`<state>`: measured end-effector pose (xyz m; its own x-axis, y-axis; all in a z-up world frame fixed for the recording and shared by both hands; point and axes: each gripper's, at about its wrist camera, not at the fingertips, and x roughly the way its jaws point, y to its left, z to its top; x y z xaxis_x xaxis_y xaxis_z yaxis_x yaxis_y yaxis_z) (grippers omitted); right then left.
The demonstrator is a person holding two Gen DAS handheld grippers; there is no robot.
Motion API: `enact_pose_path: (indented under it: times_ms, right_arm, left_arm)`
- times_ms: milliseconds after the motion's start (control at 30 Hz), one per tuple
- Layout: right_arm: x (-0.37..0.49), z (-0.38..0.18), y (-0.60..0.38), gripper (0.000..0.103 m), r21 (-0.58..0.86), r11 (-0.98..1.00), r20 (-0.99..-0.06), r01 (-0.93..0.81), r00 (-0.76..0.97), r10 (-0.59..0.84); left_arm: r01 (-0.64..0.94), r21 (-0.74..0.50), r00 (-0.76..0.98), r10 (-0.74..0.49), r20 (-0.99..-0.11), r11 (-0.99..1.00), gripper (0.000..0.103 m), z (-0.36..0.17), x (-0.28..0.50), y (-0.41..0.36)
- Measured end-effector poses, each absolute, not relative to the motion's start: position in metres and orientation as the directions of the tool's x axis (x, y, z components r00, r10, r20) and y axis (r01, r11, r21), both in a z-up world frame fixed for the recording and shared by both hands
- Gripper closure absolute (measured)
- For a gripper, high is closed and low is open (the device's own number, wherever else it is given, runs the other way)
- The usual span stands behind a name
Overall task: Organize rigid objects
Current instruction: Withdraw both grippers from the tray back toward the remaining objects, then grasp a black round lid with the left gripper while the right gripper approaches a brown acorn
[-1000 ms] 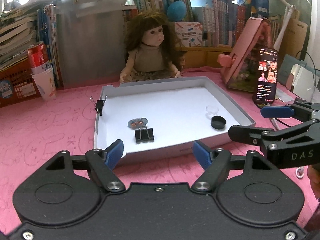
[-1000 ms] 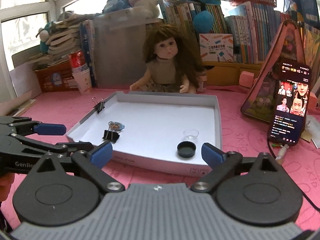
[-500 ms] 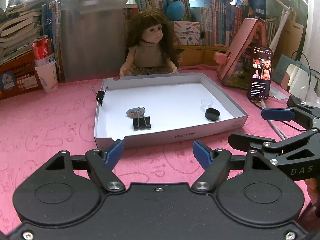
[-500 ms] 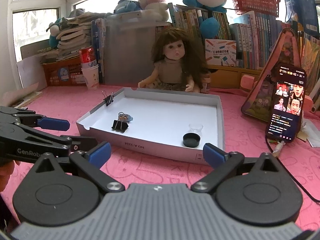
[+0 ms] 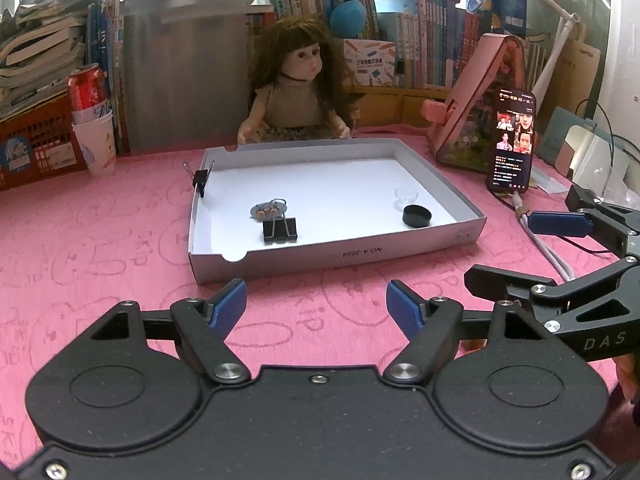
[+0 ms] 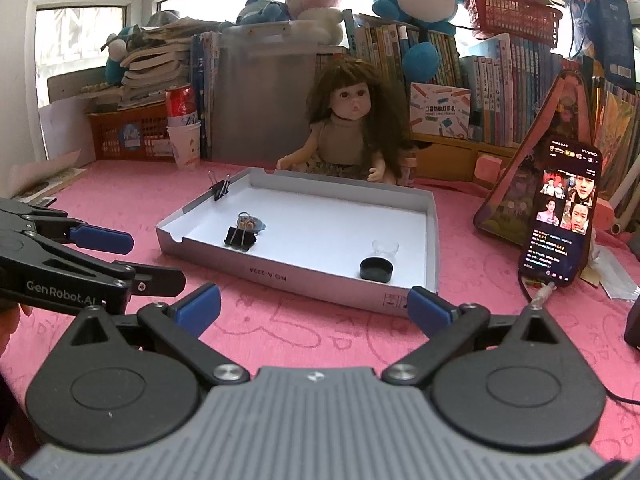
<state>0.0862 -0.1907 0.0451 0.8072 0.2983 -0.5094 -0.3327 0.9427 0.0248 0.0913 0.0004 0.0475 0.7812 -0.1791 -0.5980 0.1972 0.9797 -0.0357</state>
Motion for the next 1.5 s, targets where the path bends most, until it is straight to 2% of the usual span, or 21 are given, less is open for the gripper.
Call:
enact_pose_path:
  times_ms: [1133,1500]
  right_arm:
    - [0.052,0.025,-0.184,0.000,-0.003,0.936,-0.527,-0.352,0.796,0.298]
    - [0.044,0.014,-0.187,0.000,0.034,0.941,-0.555,-0.337,0.776,0.298]
  left_arm:
    - [0.180,-0.042,0.744,-0.164,-0.648,0.983,0.028,0.022,0.063,0.007]
    - [0.192,-0.039,0.728,-0.169,-0.664,0.981,0.028,0.013,0.048,0.006]
